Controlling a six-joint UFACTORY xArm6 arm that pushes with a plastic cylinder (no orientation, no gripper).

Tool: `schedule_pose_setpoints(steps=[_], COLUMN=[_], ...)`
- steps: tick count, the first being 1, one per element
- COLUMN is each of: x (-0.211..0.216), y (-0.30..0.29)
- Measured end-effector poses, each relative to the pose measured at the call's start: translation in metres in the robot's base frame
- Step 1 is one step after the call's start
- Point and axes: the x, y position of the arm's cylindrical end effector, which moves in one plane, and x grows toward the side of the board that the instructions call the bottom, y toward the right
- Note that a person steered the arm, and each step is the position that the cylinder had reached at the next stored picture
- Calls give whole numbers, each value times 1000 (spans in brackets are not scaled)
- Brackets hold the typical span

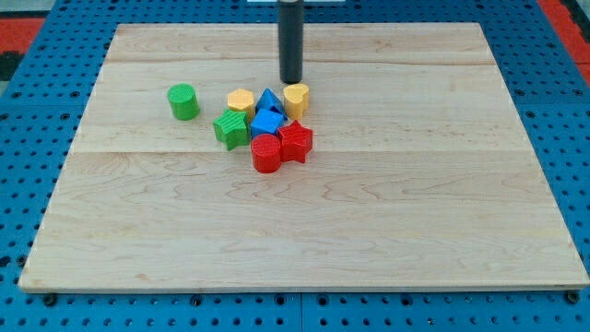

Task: Slightly touch the yellow heart

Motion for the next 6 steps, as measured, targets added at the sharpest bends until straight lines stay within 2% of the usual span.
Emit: schedule_pose_setpoints(steps=[1, 2, 3, 4, 5, 6], x=[24, 25, 24, 43, 43, 26], y=[21, 43, 101, 76, 53, 51])
